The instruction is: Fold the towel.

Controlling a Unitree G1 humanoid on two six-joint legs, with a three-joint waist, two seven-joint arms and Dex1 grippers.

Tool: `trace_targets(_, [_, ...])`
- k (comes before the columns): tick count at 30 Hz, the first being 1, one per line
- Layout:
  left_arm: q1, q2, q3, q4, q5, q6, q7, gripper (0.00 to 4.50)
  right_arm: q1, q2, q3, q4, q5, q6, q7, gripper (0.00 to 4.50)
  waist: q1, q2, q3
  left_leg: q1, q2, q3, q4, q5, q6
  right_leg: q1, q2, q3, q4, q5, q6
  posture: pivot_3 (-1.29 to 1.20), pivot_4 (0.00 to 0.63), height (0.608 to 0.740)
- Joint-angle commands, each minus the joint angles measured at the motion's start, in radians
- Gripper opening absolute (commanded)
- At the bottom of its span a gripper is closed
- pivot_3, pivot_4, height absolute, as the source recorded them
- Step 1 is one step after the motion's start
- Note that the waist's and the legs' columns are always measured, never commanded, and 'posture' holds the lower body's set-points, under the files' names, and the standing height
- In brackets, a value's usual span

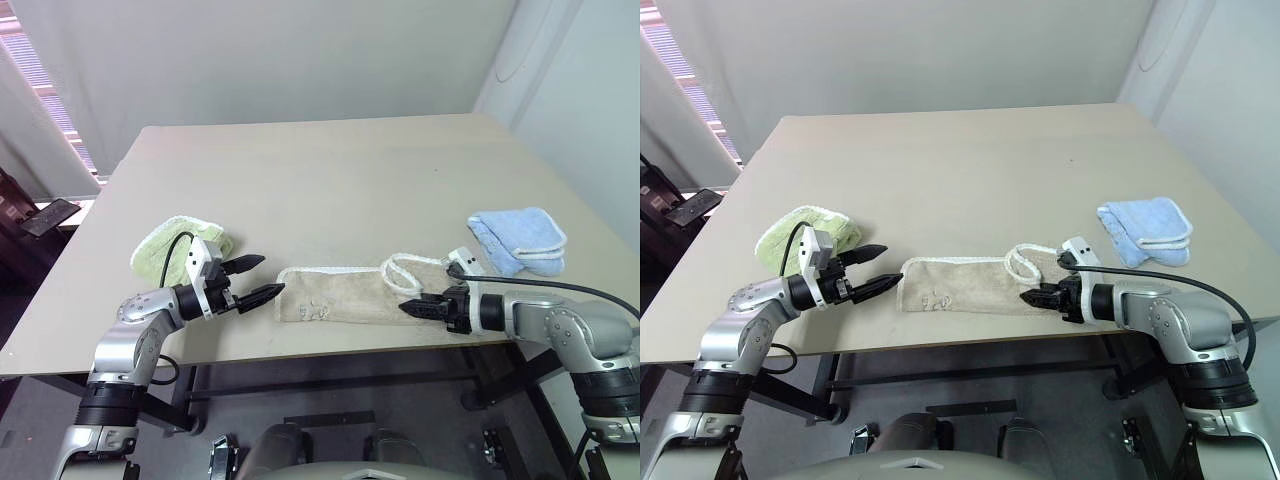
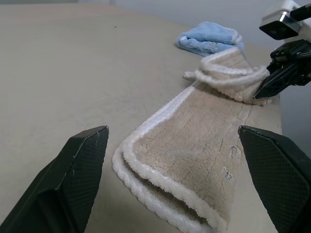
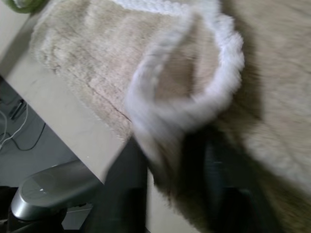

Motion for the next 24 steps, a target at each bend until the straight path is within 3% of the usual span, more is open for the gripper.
trace_targets(1, [-0.020, 0.016, 0.034, -0.015, -0.031, 0.000, -0.022, 4.50, -0.014, -0.017, -0.058, -0.042, 0.034, -0.004, 0.032, 2.89, 0.000, 0.000, 0.000, 0.000, 0.000, 0.000, 0.000, 0.000, 0.000, 0.000, 0.000, 0.000, 0.000, 0.000, 0.000, 0.00, 0.000, 0.736])
trace_targets(5, [-0.054, 0.021, 0.066, -0.036, -0.083, 0.043, -0.034, 4.50, 0.015, -0.028, -0.202, -0.118, 0.123, -0.042, 0.089, 4.41, 0.003, 0.000, 0.000, 0.000, 0.000, 0.000, 0.001, 0.000, 0.000, 0.000, 0.000, 0.000, 0.001, 0.000, 0.000, 0.00, 0.000, 0.736])
trace_targets(10, [-0.154, -0.016, 0.037, -0.097, -0.128, 0.088, -0.031, 4.50, 0.031, 0.019, -0.411, -0.125, 0.154, -0.187, 0.057, 4.41, 0.004, -0.001, 0.000, 0.000, 0.000, 0.000, 0.001, 0.000, 0.000, 0.001, 0.000, 0.000, 0.001, 0.000, 0.000, 0.00, 0.000, 0.736])
trace_targets(14, [-0.290, -0.134, -0.027, -0.031, -0.118, 0.079, -0.029, 3.58, 0.074, 0.010, -0.444, -0.064, 0.137, -0.210, 0.053, 4.44, 0.010, -0.002, -0.001, 0.000, -0.001, 0.000, 0.004, 0.000, 0.000, 0.003, 0.000, 0.000, 0.001, 0.001, 0.002, 0.00, 0.000, 0.736])
trace_targets(16, [-0.328, -0.169, -0.076, 0.018, -0.077, 0.035, -0.070, 2.83, 0.085, 0.020, -0.446, -0.037, 0.149, -0.219, 0.069, 3.90, 0.005, -0.002, -0.001, 0.000, -0.001, 0.000, 0.006, 0.000, 0.000, 0.004, 0.000, 0.000, 0.001, 0.002, 0.002, 0.00, 0.000, 0.736])
trace_targets(20, [-0.426, -0.269, -0.171, 0.168, 0.006, -0.066, -0.124, 1.24, 0.105, 0.049, -0.419, 0.007, 0.116, -0.315, 0.120, 2.41, 0.001, -0.001, -0.001, 0.002, 0.000, 0.000, 0.006, 0.000, 0.001, 0.004, 0.001, 0.000, 0.002, 0.002, 0.003, 0.00, 0.000, 0.736])
trace_targets(24, [-0.521, -0.399, -0.243, 0.382, 0.123, -0.221, -0.115, 0.00, 0.091, 0.072, -0.357, 0.068, 0.040, -0.393, 0.115, 0.95, 0.003, -0.001, -0.001, 0.001, 0.000, 0.000, 0.011, 0.000, 0.002, 0.005, 0.002, -0.001, 0.004, 0.002, 0.003, 0.00, 0.000, 0.736])
